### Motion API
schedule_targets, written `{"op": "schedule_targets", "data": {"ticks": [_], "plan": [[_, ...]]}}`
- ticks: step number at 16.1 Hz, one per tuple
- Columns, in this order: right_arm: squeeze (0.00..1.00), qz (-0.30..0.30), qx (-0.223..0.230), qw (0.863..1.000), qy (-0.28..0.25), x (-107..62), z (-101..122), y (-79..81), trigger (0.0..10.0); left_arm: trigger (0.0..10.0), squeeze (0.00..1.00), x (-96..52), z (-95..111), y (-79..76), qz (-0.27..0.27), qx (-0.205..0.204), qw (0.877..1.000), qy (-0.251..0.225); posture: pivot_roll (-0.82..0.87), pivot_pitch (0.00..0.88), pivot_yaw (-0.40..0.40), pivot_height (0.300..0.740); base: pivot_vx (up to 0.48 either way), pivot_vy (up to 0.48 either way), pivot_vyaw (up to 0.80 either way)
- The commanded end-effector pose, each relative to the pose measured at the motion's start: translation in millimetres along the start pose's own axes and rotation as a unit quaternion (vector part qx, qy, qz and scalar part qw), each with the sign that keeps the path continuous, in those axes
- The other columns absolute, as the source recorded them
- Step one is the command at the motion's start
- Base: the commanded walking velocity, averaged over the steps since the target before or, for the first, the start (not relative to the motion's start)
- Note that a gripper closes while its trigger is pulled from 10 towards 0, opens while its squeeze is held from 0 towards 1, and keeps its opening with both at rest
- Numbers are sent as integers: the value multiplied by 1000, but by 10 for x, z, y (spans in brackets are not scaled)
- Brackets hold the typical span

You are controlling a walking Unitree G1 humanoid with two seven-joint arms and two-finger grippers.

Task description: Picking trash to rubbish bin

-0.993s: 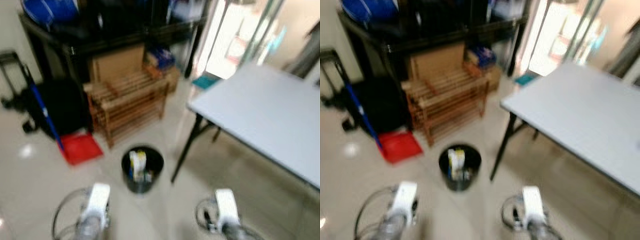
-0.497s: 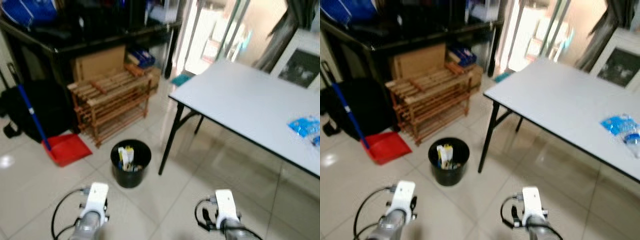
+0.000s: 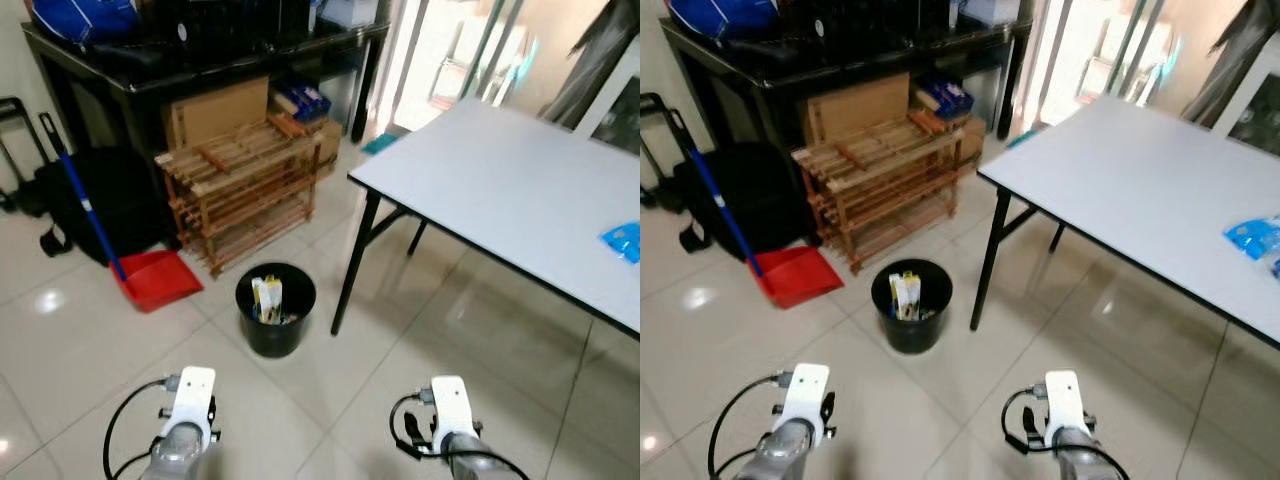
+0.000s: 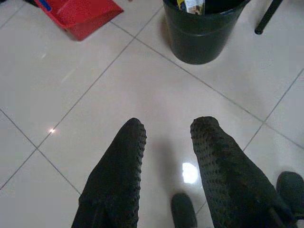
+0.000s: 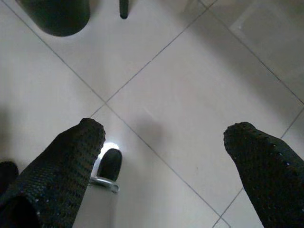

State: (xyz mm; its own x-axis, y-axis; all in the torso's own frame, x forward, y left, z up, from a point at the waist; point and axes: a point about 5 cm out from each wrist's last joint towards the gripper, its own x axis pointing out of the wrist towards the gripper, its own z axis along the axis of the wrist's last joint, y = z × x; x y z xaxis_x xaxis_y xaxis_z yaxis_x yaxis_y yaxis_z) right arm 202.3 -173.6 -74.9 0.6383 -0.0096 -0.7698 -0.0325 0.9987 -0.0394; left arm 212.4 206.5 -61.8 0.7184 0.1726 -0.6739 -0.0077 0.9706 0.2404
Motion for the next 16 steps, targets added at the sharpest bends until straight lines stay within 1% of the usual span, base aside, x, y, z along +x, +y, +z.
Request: {"op": "schedule_targets", "data": {"ticks": [1,4,5,9,14,16], "plan": [[0,-2,7,1000,-11,11,76,-24,10000,10000,0,10,43,0,2,-2,1000,-7,17,29,-112,740,0,0,0],[0,0,8,1000,-11,13,78,-17,10000,10000,0,11,46,1,2,-1,1000,-7,17,29,-111,740,0,0,0],[0,4,6,1000,-11,14,82,-6,10000,10000,0,14,57,4,3,-1,1000,-9,19,29,-111,740,0,0,-531],[0,7,5,1000,-7,15,74,5,10000,10000,0,19,79,13,4,-2,1000,-13,19,29,-111,740,0,0,-800],[0,8,4,1000,-3,11,46,13,10000,10000,0,8,30,5,3,-3,1000,-3,17,38,-109,740,0,0,-800],[0,9,2,1000,-1,8,35,15,10000,10000,0,6,9,25,10,-3,1000,3,17,32,-110,740,0,0,-800]]}}
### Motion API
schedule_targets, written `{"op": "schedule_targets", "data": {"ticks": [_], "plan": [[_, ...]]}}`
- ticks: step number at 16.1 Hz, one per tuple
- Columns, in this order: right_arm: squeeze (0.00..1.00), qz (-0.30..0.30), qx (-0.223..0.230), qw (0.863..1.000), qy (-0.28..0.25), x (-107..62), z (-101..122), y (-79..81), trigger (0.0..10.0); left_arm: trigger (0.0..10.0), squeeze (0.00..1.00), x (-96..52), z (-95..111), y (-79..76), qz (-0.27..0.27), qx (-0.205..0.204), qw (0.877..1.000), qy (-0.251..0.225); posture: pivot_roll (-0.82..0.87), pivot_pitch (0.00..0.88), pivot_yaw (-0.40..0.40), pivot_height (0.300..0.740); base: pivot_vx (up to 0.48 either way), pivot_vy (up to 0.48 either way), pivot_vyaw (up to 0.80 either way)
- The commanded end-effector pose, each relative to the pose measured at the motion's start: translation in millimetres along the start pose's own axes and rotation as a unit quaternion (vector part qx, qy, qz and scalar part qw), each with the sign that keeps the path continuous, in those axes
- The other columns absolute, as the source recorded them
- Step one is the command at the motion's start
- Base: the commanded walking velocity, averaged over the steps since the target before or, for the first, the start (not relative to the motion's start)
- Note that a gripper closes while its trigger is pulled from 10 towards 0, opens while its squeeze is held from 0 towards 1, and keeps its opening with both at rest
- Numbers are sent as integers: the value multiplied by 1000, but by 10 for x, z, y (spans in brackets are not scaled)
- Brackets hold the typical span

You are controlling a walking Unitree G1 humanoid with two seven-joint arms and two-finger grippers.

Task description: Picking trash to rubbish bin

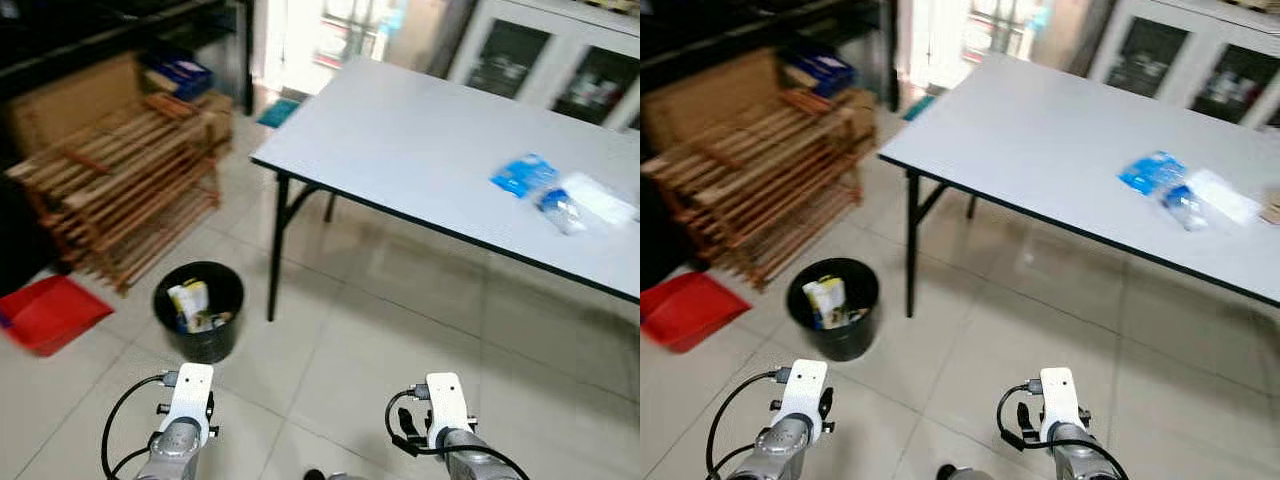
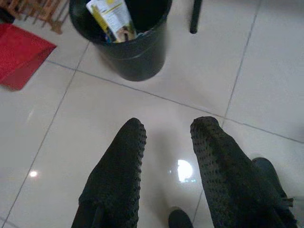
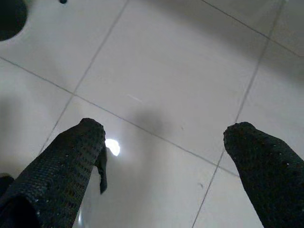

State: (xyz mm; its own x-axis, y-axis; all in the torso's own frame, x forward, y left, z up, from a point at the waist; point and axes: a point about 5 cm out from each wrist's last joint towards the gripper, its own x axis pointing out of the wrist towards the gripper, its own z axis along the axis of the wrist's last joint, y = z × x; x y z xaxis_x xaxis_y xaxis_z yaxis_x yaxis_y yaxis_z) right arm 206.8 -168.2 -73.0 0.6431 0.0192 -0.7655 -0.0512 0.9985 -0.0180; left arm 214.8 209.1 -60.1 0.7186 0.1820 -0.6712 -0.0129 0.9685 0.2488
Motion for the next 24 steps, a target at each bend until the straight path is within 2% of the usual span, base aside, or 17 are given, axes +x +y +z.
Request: {"op": "schedule_targets", "data": {"ticks": [1,13,24], "plan": [[0,-4,1,1000,4,-7,-22,-36,10000,10000,0,-9,-52,16,10,5,1000,14,17,29,-109,740,0,-480,-800],[0,5,-2,1000,4,-9,-35,-9,10000,10000,0,-18,-71,-2,3,12,1000,13,24,11,-111,740,0,-40,-799],[0,10,2,1000,2,-8,-34,19,10000,10000,0,-16,-57,-21,-5,27,1000,9,26,0,-106,740,0,0,-59]]}}
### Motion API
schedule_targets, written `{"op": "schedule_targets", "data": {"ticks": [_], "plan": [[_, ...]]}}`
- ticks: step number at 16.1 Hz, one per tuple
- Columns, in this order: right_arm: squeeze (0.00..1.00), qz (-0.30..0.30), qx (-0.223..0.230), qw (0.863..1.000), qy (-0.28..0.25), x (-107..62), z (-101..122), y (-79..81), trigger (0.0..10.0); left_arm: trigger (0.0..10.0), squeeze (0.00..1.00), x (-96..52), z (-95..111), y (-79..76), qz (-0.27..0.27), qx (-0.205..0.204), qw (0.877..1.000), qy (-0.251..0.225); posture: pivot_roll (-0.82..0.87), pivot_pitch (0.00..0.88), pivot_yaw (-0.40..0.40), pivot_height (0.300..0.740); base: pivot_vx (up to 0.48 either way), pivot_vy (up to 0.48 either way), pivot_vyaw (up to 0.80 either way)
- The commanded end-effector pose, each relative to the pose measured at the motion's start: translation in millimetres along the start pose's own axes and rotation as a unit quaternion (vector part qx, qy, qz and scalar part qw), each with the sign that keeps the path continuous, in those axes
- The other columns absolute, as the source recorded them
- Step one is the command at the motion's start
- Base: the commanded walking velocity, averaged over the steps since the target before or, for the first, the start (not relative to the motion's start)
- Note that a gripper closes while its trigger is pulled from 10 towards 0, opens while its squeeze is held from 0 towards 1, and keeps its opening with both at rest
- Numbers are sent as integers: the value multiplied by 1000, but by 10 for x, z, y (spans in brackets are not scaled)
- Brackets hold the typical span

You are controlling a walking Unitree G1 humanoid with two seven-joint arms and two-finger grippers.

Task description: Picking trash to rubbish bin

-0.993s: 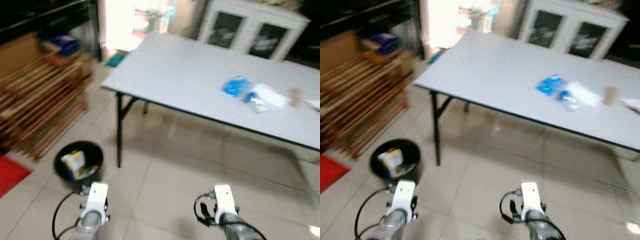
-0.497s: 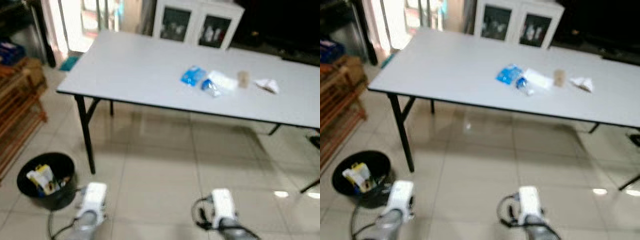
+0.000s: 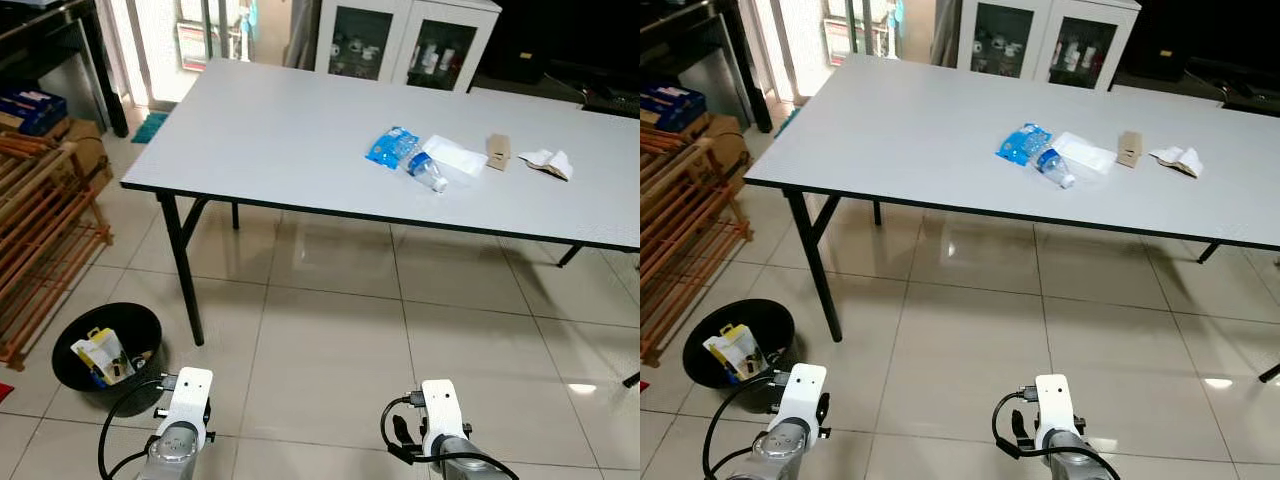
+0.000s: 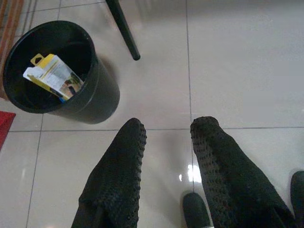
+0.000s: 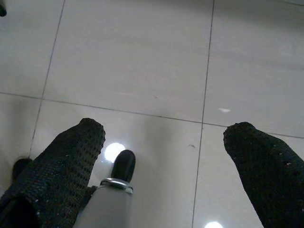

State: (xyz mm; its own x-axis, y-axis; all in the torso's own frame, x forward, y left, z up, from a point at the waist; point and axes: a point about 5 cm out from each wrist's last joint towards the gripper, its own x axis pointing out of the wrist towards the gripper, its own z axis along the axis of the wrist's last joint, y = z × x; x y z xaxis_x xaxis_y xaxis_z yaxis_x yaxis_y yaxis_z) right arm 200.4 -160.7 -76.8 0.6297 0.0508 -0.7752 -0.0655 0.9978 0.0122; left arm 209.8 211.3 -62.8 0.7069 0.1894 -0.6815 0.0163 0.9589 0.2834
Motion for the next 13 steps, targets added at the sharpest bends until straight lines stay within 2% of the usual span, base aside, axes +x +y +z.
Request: {"op": "schedule_targets", "data": {"ticks": [1,4,5,13], "plan": [[0,-4,1,1000,-4,0,31,-56,10000,10000,0,-2,-2,-39,-7,5,1000,1,26,0,-106,740,0,0,-800],[0,-4,-3,1000,-8,0,41,-54,10000,10000,0,-2,-8,-37,-4,11,1000,5,27,6,-107,740,0,0,-567],[0,-5,0,1000,-15,0,55,-56,10000,10000,0,-2,-21,-29,0,20,1000,10,27,12,-108,740,0,0,0],[0,-7,8,1000,-15,3,69,-62,10000,10000,0,4,-11,-21,6,20,1000,14,22,35,-111,740,0,-444,0]]}}
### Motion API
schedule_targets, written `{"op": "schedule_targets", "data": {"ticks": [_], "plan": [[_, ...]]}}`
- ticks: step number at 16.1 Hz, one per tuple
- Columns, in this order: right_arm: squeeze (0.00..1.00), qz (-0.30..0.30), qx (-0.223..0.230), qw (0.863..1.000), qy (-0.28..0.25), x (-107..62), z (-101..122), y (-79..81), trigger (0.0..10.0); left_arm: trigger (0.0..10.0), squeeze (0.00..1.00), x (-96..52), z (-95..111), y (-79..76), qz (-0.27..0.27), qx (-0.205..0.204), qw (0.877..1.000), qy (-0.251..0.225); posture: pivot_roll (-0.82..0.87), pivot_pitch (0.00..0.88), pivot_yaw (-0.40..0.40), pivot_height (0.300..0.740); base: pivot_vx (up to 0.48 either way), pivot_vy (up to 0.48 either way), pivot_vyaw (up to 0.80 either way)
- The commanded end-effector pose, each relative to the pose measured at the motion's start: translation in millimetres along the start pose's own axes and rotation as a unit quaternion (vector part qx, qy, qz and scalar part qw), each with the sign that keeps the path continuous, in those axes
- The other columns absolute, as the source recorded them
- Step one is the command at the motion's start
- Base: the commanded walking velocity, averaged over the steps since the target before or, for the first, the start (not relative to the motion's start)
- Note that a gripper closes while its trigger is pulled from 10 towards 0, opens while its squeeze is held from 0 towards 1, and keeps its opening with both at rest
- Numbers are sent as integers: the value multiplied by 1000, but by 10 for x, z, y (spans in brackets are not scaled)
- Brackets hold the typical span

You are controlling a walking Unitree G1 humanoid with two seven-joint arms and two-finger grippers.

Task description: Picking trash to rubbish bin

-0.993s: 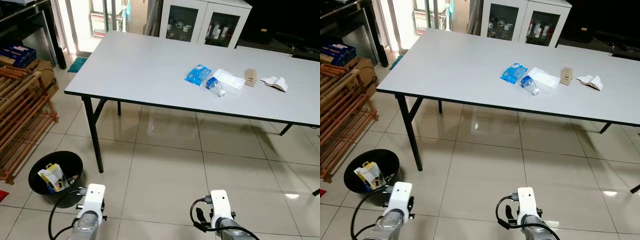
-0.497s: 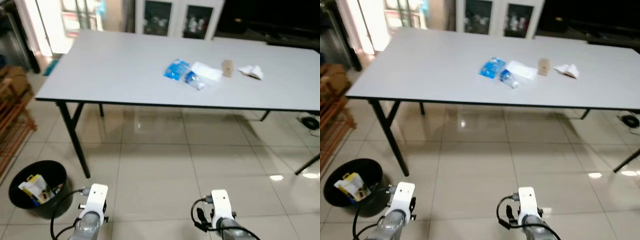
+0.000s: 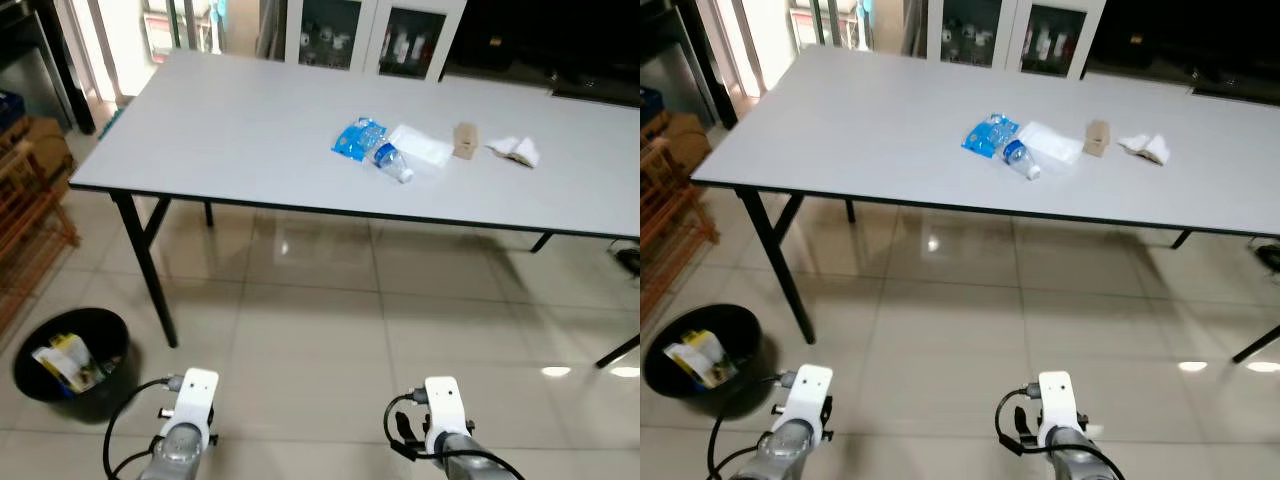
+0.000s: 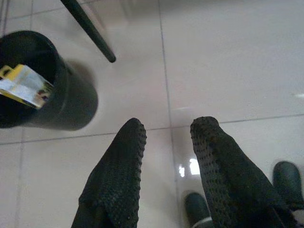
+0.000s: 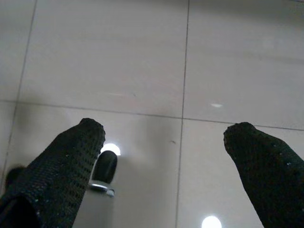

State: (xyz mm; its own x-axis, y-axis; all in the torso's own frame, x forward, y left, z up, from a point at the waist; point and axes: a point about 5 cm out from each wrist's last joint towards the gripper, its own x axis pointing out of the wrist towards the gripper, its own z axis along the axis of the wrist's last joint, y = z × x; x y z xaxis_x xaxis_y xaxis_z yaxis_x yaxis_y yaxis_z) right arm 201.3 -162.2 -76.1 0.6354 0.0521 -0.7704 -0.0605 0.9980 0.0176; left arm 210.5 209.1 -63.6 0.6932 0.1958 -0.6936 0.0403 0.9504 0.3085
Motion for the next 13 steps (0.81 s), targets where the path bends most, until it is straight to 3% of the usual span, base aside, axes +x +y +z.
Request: {"op": "schedule_targets", "data": {"ticks": [1,6,10,13], "plan": [[0,-7,4,1000,-11,5,62,-50,10000,10000,0,0,-9,0,7,-2,1000,5,23,36,-112,740,0,0,0],[0,-6,-1,1000,-19,12,113,-55,10000,10000,0,10,59,2,8,-14,1000,-11,22,39,-116,740,0,0,0],[0,-3,-29,994,-101,40,535,-68,10000,10000,0,51,691,43,13,2,989,-150,19,39,-119,740,0,0,0],[0,-26,-22,968,-247,-42,1178,-139,10000,10000,0,-15,1202,261,54,-16,964,-259,14,36,-115,740,0,0,0]]}}
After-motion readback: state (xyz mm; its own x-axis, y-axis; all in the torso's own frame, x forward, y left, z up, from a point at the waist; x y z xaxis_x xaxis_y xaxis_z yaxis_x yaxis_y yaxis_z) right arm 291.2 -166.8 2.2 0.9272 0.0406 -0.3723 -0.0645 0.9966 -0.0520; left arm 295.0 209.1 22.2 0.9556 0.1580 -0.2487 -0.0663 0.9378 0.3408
